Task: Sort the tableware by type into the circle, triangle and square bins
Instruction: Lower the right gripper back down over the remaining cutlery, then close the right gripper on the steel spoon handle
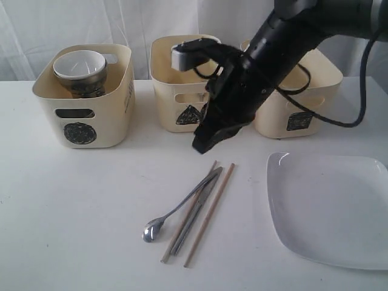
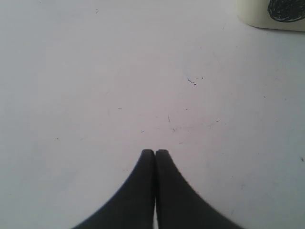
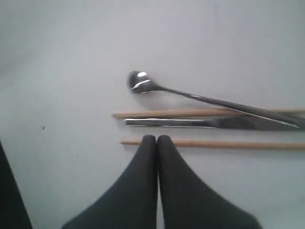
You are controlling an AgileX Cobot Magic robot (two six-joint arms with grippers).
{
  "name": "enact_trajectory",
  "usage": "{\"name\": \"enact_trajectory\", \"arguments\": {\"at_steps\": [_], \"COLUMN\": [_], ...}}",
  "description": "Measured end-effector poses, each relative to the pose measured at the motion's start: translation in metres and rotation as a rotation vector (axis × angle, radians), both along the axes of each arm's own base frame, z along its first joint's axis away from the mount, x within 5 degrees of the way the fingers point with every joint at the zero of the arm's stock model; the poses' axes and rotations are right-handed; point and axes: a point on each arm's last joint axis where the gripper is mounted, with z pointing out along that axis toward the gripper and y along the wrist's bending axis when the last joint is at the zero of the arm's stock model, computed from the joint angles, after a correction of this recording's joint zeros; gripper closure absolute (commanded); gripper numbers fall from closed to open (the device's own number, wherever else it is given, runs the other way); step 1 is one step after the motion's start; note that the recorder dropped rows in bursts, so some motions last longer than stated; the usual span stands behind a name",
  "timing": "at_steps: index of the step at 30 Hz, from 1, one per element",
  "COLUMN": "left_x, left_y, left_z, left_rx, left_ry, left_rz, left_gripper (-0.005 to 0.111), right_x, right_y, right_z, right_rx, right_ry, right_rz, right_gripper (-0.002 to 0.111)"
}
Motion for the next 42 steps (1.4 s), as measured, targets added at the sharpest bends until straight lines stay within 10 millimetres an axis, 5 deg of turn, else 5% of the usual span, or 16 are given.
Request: {"name": "enact_trajectory", "arguments": {"at_steps": [4, 12, 19, 23, 42], "left_x": [0.0, 0.0, 0.0, 0.0, 0.0], "left_y": [0.0, 0.0, 0.0, 0.0, 0.0], "left_z": [0.0, 0.0, 0.0, 0.0, 0.0], "left_rx": [0.0, 0.0, 0.0, 0.0, 0.0], "left_ry": [0.0, 0.0, 0.0, 0.0, 0.0], "left_rz": [0.0, 0.0, 0.0, 0.0, 0.0], "left_gripper": [0.107, 0.107, 0.107, 0.107, 0.107], "right_x": [-0.017, -0.021, 0.004, 0.015, 0.011], "right_y": [0.022, 0.053, 0.075, 0.08, 0.079], "right_z": [-0.013, -0.066, -0.113, -0.118, -0.139], "right_rx": [0.001, -0.107, -0.195, -0.201, -0.214], "right_ry": [-0.016, -0.081, -0.266, -0.378, -0.274], "right_rz": [0.254, 0.637, 0.615, 0.558, 0.593], "right_gripper": [0.104, 0.075, 0.072, 0.072, 0.072]}}
